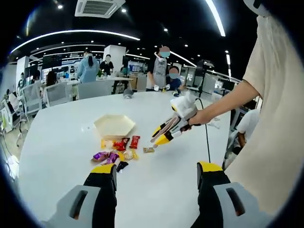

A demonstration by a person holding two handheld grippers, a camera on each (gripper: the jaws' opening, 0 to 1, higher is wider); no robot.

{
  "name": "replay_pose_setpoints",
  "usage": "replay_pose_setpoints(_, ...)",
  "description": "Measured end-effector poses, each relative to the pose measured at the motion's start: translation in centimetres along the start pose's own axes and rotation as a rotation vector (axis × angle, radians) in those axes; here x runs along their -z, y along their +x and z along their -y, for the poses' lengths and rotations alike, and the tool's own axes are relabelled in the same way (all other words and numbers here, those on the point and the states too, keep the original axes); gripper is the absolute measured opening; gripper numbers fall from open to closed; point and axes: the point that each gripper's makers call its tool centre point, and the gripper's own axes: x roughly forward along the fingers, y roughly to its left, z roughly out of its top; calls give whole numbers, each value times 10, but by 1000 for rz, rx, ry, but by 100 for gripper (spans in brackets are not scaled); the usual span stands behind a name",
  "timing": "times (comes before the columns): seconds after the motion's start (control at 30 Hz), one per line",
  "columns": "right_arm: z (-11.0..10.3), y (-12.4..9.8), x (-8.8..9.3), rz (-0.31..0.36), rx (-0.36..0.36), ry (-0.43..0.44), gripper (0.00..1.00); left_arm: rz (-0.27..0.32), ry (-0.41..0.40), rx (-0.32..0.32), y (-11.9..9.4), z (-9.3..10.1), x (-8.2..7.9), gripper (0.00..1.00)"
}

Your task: Place the target food into the container with the food tongs after gripping and lifting it, then release it inside without dropping or visibly crushing the food.

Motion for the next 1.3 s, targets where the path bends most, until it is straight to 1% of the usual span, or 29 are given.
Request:
replay_pose_setpoints(0.1,5,7,3,-15,0,-5,25,-6,6,2,1,1,-3,68)
replay_pose_setpoints(0.23,10,15,10,-52,-3,-13,25,-18,15,6,2,2,-4,67)
replay_pose_setpoints(0.37,10,21,14,-81,-19,-34,25,-21,18,9,2,3,-7,67)
replay_pose_setpoints(0.53,9,27,19,-102,-42,-47,25,-19,15,8,2,4,-8,66)
replay_pose_setpoints(0.83,10,28,20,-104,-63,-43,25,-25,3,5,3,3,-6,63)
replay_pose_setpoints(0.9,10,28,21,-108,-67,-54,24,-28,1,1,3,2,-5,64)
replay_pose_setpoints(1.03,9,29,21,-114,-60,-111,24,-20,-4,-7,4,2,-7,63)
replay_pose_setpoints(1.1,9,28,21,-115,-59,-103,23,-18,-3,-9,5,2,-9,63)
replay_pose_setpoints(1.23,2,28,21,-114,-68,-150,22,-16,-8,-15,4,3,-8,62)
replay_pose_setpoints(1.3,4,29,21,-112,-68,-158,22,-18,-11,-14,4,4,-7,62)
